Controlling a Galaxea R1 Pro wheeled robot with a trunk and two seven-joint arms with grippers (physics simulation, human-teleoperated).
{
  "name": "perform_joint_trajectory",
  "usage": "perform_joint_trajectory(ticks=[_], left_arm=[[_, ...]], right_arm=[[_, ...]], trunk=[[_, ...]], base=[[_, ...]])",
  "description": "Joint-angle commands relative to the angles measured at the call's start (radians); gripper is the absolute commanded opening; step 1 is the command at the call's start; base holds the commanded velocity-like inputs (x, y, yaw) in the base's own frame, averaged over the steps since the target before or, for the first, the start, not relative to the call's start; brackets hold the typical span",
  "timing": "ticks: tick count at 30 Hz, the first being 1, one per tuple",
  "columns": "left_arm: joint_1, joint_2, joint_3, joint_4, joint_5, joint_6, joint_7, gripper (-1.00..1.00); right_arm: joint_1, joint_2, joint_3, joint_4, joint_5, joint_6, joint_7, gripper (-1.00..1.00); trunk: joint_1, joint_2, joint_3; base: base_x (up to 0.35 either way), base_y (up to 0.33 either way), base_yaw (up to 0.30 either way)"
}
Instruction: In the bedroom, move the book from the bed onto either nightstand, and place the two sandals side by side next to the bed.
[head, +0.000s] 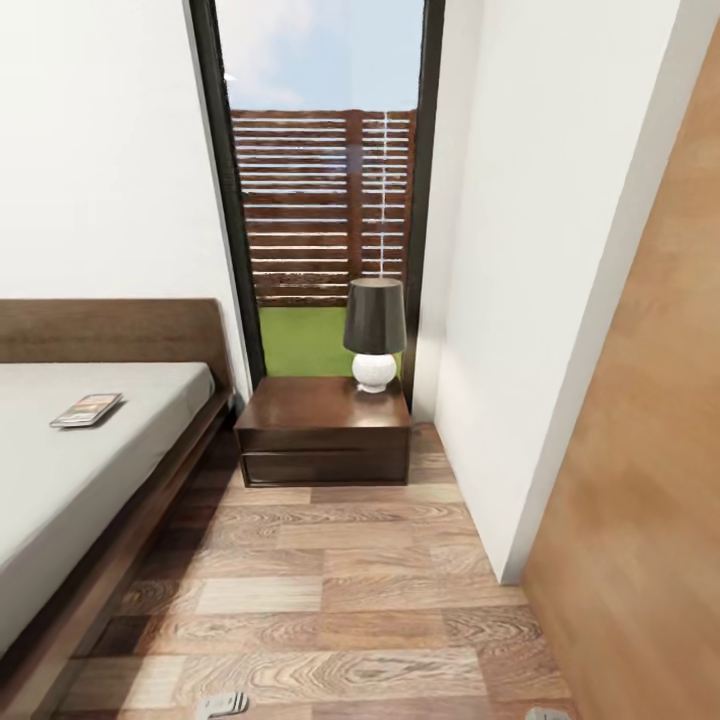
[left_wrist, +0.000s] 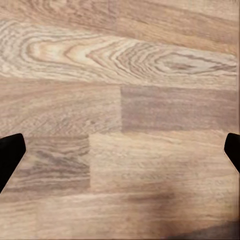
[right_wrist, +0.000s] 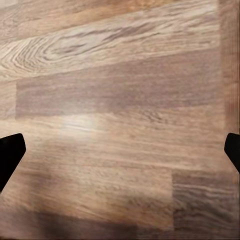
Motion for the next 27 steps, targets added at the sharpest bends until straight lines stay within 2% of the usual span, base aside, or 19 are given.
perform_joint_trajectory(ticks=[1, 10, 27], left_arm=[[-0.001, 0.000, 0.008, 0.001, -0.011, -0.005, -0.002, 1.00], [-0.001, 0.000, 0.010, 0.000, -0.011, -0.005, -0.002, 1.00], [0.000, 0.000, 0.010, 0.000, -0.011, -0.005, -0.002, 1.00]], right_arm=[[0.000, 0.000, -0.008, 0.000, 0.011, -0.004, 0.002, 1.00], [-0.001, 0.000, -0.008, 0.000, 0.011, -0.004, 0.002, 1.00], [-0.001, 0.000, -0.008, 0.000, 0.011, -0.004, 0.002, 1.00]], trunk=[[0.000, 0.000, -0.001], [0.000, 0.000, -0.001], [0.000, 0.000, -0.001]], base=[[0.267, -0.137, 0.000], [0.290, -0.101, 0.000], [0.309, -0.006, 0.000]])
